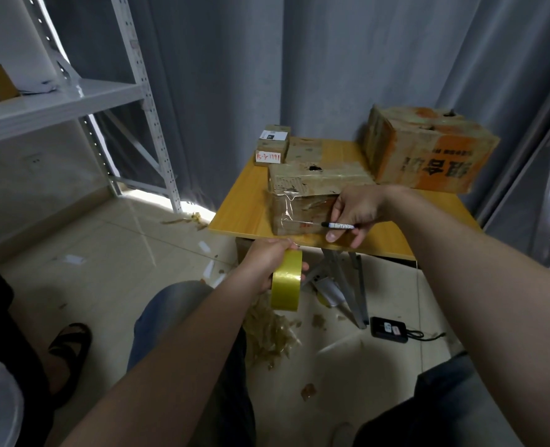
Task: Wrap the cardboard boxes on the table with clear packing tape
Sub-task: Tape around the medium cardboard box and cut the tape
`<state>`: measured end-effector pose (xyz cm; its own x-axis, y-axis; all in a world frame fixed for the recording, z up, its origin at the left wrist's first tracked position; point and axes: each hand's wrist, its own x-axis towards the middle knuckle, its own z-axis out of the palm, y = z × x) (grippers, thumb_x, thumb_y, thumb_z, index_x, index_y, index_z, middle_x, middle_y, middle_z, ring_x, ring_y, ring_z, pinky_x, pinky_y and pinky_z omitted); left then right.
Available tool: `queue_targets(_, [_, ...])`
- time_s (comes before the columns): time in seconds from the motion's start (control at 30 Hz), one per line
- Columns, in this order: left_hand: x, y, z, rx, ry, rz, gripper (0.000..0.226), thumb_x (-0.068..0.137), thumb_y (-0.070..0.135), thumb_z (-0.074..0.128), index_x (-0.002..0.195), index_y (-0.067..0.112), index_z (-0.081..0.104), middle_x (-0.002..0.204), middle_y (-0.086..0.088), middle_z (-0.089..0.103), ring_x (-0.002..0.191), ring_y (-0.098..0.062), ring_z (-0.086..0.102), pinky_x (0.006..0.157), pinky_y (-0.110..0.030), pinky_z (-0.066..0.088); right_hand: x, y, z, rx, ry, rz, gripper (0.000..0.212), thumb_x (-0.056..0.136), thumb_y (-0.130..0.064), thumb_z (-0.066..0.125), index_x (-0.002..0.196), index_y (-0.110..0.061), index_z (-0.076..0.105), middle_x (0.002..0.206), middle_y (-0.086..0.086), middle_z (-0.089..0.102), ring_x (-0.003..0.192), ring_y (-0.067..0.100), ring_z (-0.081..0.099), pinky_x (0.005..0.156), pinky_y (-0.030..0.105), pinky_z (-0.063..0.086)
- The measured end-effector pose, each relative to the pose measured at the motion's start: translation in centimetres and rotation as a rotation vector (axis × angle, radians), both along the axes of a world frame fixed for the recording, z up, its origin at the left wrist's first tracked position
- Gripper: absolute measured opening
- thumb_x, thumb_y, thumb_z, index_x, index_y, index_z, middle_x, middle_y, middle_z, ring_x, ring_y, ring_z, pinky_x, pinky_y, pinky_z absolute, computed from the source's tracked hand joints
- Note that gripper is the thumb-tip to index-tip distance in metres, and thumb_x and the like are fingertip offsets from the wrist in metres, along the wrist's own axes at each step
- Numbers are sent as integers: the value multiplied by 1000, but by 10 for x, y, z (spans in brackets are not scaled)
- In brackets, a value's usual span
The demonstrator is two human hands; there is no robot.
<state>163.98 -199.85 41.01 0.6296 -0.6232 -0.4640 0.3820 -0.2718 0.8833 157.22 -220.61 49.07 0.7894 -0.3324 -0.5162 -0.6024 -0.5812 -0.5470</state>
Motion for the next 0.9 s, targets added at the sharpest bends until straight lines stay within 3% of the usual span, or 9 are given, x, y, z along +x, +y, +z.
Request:
queue_targets(0.37, [-2,1,-1,13,10,11,25,106,23,57,118,2,62,79,-26,74,55,-33,71,45,-35,56,0,3,-5,-35,18,-7,27,74,-6,90,93,-4,71,59,10,61,51,16,59,60,33,63])
queue_targets(0.63, [-8,0,-9,120,31,-81,26,104,29,60,116,5,63,92,-24,77,69,-33,75,60,-39,62,-2,7,-12,-120,35,7,36,73,-8,93,102,1,74,64,12,67,62,24,70,66,37,64])
queue_targets(0.77, [-13,-4,-8,182,24,-142,22,105,19,56,120,3,62,87,-22,77,59,-28,74,46,-35,58,-10,4,-12,-151,-3,10,36,70,-12,95,98,-2,74,63,9,71,59,22,71,59,32,62])
queue_targets(0.9, [-20,-14,0,272,3,-255,18,106,15,53,119,6,60,89,-19,77,59,-27,75,46,-36,58,-30,-2,-6,-162,30,-17,27,70,-10,95,89,-2,78,70,13,74,63,26,74,62,35,64])
